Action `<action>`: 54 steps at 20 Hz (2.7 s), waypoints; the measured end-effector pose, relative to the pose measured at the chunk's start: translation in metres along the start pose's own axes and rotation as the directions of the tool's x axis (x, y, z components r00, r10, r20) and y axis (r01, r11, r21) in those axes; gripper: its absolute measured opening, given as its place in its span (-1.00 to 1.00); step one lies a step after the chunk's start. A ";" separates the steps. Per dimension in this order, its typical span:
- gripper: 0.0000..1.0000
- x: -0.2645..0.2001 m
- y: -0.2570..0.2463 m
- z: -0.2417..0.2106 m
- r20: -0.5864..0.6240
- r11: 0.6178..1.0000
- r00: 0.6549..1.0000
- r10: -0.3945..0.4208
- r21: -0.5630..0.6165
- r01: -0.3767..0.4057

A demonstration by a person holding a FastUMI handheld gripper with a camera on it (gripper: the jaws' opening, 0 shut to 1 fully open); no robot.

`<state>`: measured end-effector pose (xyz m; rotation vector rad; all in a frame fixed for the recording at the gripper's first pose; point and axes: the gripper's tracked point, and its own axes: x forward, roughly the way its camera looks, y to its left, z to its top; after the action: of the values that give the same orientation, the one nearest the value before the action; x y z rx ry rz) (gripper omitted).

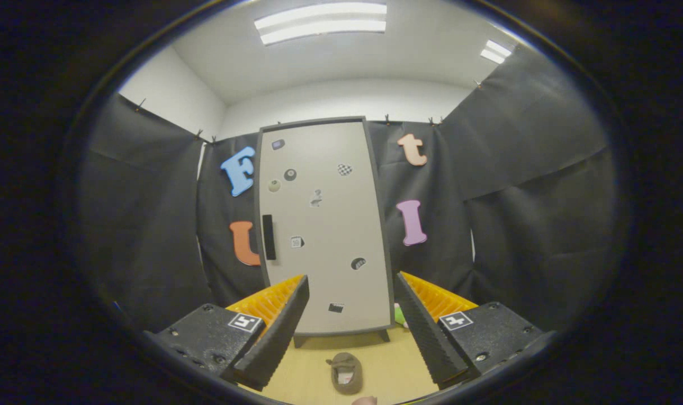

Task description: Open the shoe cabinet door, grab the shoes and put them into the shoe cabinet, then close the shoe cabinet door.

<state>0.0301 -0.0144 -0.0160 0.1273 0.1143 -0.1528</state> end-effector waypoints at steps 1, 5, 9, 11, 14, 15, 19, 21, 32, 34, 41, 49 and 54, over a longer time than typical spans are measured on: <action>0.98 0.003 0.001 0.005 0.017 1.000 1.000 -0.013 0.008 0.013; 0.96 0.010 0.018 0.008 -0.025 0.999 1.000 0.017 0.043 -0.016; 0.97 0.004 0.027 0.013 -0.059 0.998 0.997 0.041 -0.039 -0.044; 0.96 0.006 0.037 0.019 -0.058 0.995 0.997 0.052 -0.082 -0.057; 0.97 0.011 0.056 0.026 -0.084 0.989 0.993 0.087 -0.114 -0.096; 0.97 0.014 0.062 0.029 -0.081 0.987 0.992 0.099 -0.116 -0.108; 0.98 0.049 0.092 0.034 -0.084 0.988 0.986 0.143 -0.051 -0.148; 0.99 0.076 0.102 0.041 -0.072 0.989 0.987 0.143 -0.021 -0.145; 0.99 0.218 0.194 0.015 -0.133 0.968 0.963 0.232 -0.067 -0.243; 0.99 0.238 0.215 0.003 -0.143 0.966 0.958 0.247 -0.040 -0.255; 0.98 0.306 0.236 -0.025 -0.191 0.965 0.948 0.256 -0.003 -0.262; 0.66 0.340 0.243 -0.034 -0.201 0.958 0.951 0.234 -0.119 -0.261; -0.23 0.333 0.252 -0.052 -0.248 0.956 0.937 0.246 -0.097 -0.277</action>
<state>0.3917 0.1913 -0.0786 0.0281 0.3407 0.1380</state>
